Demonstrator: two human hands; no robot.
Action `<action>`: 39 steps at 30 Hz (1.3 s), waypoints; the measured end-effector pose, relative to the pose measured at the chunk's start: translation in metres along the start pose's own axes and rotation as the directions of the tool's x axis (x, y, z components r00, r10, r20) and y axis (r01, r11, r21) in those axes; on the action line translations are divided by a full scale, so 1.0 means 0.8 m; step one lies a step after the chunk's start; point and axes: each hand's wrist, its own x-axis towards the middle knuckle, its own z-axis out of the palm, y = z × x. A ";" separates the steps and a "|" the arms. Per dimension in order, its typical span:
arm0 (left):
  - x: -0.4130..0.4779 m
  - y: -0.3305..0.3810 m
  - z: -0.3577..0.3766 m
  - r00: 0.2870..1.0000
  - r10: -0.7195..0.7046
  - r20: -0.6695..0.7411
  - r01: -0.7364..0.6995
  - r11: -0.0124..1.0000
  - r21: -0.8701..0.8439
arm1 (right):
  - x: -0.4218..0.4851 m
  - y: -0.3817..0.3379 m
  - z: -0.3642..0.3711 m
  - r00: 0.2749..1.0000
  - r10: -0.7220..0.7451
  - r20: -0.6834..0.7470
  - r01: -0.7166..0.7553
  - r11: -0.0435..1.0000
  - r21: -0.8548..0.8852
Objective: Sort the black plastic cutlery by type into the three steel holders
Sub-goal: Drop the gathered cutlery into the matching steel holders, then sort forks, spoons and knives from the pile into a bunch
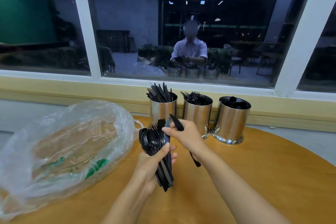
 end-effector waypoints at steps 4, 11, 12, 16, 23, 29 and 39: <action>0.013 0.013 -0.008 1.000 -0.009 -0.001 0.008 0.997 -0.078 | 0.015 0.000 0.003 1.000 0.027 0.009 -0.027 0.996 0.080; 0.045 0.030 -0.010 1.000 -0.016 -0.018 0.014 0.998 -0.061 | 0.050 0.021 0.033 0.998 0.015 -0.062 -0.012 0.999 0.045; 0.052 0.032 -0.011 0.999 -0.013 -0.040 0.011 0.998 -0.060 | 0.055 0.022 0.036 0.997 0.007 -0.075 -0.004 0.999 0.049; 0.084 0.037 -0.021 0.996 -0.001 -0.091 -0.004 0.998 -0.063 | 0.086 0.030 0.031 0.984 -0.032 -0.175 0.045 0.996 0.071; 0.134 0.046 -0.040 0.990 -0.033 -0.139 0.003 0.978 -0.210 | 0.189 -0.004 -0.007 0.912 0.101 -0.399 0.110 0.875 0.472; 0.156 0.057 -0.040 0.991 -0.001 -0.131 -0.019 0.988 -0.151 | 0.279 -0.036 -0.007 0.855 -0.060 -0.516 0.267 0.902 0.338; 0.170 0.066 -0.035 0.993 0.012 -0.121 -0.025 0.994 -0.108 | 0.306 0.051 0.035 0.977 0.057 -0.206 -0.078 0.992 -0.099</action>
